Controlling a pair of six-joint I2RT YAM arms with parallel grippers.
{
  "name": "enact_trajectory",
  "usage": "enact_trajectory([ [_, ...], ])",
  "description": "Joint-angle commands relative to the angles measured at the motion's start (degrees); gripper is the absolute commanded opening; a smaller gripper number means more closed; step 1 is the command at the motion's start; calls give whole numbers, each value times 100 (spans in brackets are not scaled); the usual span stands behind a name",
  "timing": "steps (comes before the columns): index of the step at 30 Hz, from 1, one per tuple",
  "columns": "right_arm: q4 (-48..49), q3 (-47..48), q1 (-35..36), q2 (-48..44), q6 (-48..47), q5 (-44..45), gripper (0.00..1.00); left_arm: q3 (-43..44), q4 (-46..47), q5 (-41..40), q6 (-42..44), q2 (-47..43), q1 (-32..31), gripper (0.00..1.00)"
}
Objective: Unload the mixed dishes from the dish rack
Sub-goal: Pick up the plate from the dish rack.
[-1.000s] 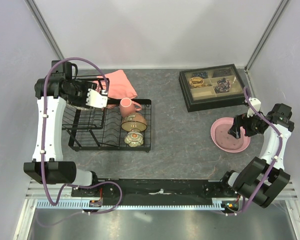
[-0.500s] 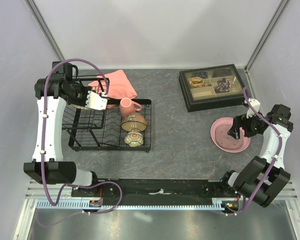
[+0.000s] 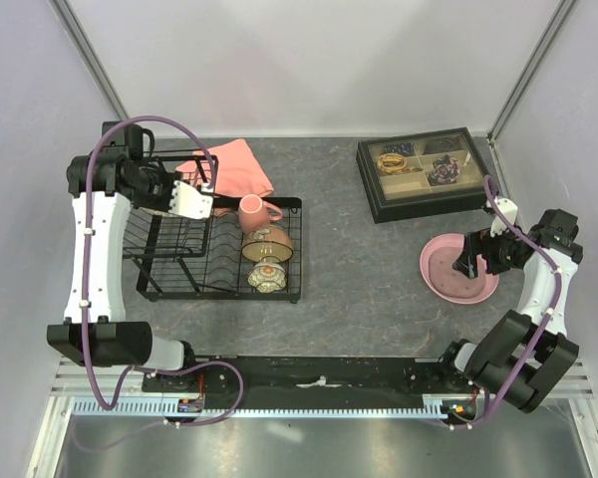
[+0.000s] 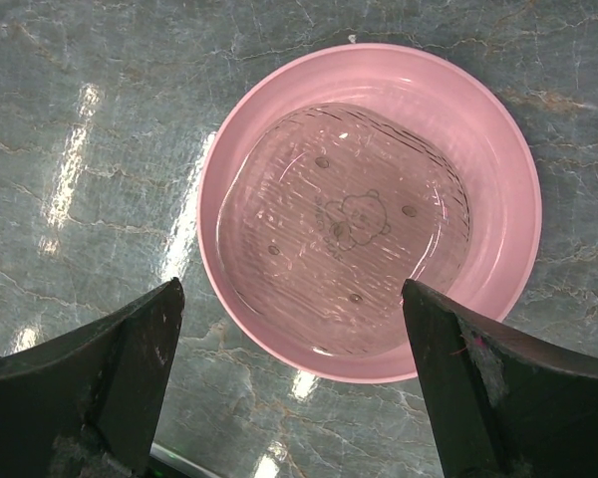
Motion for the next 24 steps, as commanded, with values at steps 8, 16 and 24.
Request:
enact_trajectory([
  [8, 198, -107, 11, 27, -137, -121, 98, 748, 251, 298, 352, -2, 18, 1],
  [16, 207, -151, 11, 35, -172, -104, 98, 1038, 145, 342, 457, 42, 18, 2],
  [24, 215, -177, 11, 44, -163, -113, 98, 1539, -83, 509, 492, 156, 18, 1],
])
